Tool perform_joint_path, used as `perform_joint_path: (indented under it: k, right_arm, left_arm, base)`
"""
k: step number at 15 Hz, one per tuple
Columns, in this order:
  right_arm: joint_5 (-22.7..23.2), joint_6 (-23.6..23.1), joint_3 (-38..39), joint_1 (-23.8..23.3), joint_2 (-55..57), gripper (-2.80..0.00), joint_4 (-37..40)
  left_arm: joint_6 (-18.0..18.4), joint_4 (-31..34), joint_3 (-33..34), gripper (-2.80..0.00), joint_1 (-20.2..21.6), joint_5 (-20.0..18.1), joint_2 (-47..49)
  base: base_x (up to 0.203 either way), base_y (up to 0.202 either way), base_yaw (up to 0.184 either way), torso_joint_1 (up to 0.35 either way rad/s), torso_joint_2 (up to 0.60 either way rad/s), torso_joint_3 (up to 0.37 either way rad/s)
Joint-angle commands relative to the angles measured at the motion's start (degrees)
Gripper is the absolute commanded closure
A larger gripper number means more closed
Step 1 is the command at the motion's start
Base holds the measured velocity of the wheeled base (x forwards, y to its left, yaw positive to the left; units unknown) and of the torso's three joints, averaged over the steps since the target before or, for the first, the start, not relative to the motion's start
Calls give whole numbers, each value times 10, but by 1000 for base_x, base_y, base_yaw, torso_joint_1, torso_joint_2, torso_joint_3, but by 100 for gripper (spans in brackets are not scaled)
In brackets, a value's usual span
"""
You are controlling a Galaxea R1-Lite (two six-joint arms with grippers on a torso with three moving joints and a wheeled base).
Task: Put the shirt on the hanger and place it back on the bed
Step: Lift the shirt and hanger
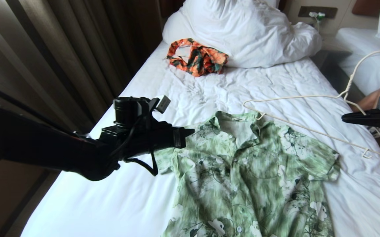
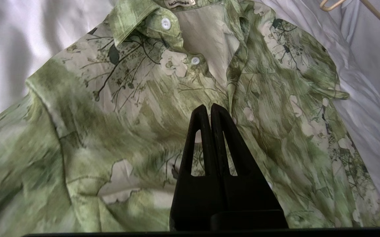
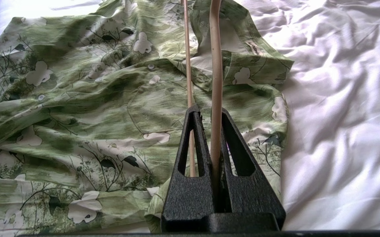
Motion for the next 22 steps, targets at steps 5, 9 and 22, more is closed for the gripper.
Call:
perform_joint_path:
  k: [5, 9, 22]
  right_arm:
    - [18, -6, 0, -27, 1, 0, 2]
    - [18, -6, 0, -34, 4, 0, 1]
    - [19, -5, -1, -48, 15, 0, -22]
  left_arm:
    - [24, -1, -150, 0, -17, 30, 165]
    - [30, 2, -224, 0, -23, 46, 215]
    - [39, 82, -418, -280, -51, 110, 319]
  base:
    - [0, 0, 0, 0, 0, 0]
    - [0, 0, 0, 0, 0, 0]
    - [0, 0, 0, 0, 0, 0]
